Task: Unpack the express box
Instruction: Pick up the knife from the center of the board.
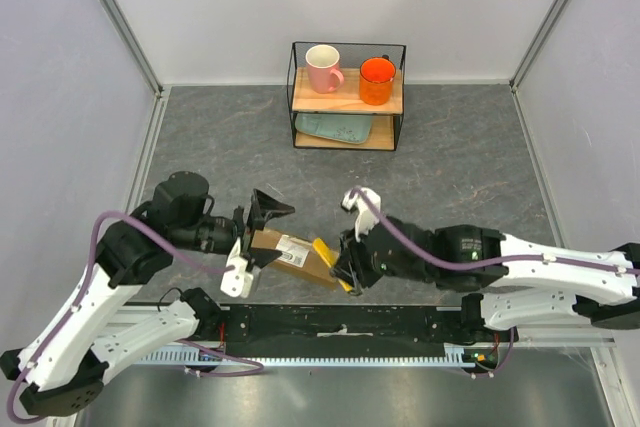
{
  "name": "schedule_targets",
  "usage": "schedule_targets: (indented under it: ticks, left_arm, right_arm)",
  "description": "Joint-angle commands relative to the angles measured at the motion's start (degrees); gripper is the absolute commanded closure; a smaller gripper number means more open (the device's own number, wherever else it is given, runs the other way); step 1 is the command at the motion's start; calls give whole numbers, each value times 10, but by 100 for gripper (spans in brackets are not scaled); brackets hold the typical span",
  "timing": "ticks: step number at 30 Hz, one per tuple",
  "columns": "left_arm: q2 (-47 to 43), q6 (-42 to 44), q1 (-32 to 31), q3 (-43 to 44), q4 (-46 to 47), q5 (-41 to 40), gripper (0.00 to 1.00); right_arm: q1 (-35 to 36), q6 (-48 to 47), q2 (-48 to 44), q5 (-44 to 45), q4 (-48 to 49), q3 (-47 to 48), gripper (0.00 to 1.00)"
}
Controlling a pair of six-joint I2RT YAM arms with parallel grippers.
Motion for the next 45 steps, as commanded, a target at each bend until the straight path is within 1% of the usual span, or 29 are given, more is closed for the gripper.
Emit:
schedule_targets:
  ticks: [1,3,9,14,17,18,20,21,23,24,25,26,29,32,33,35,36,37,38,39,40,41,42,43,45]
  left_arm:
    - [-18,112,-17,-37,33,-2,1]
    - [-12,112,-21,-33,31,-6,1]
    - [12,124,-27,-25,25,-16,1]
    - [16,112,-28,-27,35,-16,2]
    - [11,116,-32,-37,28,-16,8]
    - [11,119,-37,-38,19,-20,18]
    - [12,103,-41,-35,19,-23,30]
    - [15,94,-47,-32,19,-25,44]
    - [22,70,-56,-23,19,-31,58]
    - [26,63,-67,-20,19,-40,71]
    - [32,50,-70,-18,19,-45,76]
    - [35,44,-74,-12,19,-49,78]
    - [44,28,-82,-4,19,-60,80]
    - [46,9,-86,-6,25,-63,92]
    - [46,1,-89,-7,29,-62,98]
    - [47,-50,-90,-16,48,-59,98]
    - [47,-82,-90,-20,62,-54,98]
    - [48,-175,-90,-24,78,-54,98]
    - [48,-221,-90,-36,104,-52,98]
    - [42,-256,-89,-45,112,-44,98]
    - [33,-320,-90,-56,126,-36,98]
    - [22,-365,-89,-92,155,-28,98]
    - [0,-409,-86,-109,204,-22,98]
    - [-6,-473,-85,-123,223,-14,98]
    - [-10,-537,-72,-139,260,8,98]
  right_arm:
    - [-78,-58,4,-145,36,70,100]
    - [-95,-64,15,-198,41,85,100]
    - [-131,-72,59,-294,43,112,100]
    - [-159,-78,72,-328,39,123,100]
    - [-174,-79,76,-342,38,135,100]
    - [-178,-81,77,-346,38,137,100]
    - [-187,-81,79,-356,38,140,100]
    - [-189,-82,82,-359,39,141,100]
    - [-199,-82,83,-370,39,143,100]
    - [-202,-81,86,-372,43,145,100]
    - [-205,-81,88,-375,44,145,100]
    - [-205,-80,90,-379,45,148,100]
    - [-209,-84,92,-384,46,149,100]
    - [-212,-84,90,-384,51,148,100]
    - [-212,-84,90,-383,57,149,99]
    - [-218,-99,88,-374,57,159,84]
    - [-221,-111,83,-369,53,165,72]
    - [-231,-123,81,-343,46,174,50]
    - [-235,-162,77,-324,25,201,38]
    - [-243,-177,68,-302,19,215,29]
    - [-245,-198,59,-285,19,229,19]
    - [-246,-212,50,-255,26,233,16]
    - [-247,-237,32,-245,33,234,13]
    - [-247,-250,22,-238,41,225,8]
    - [-247,-282,-10,-218,56,209,5]
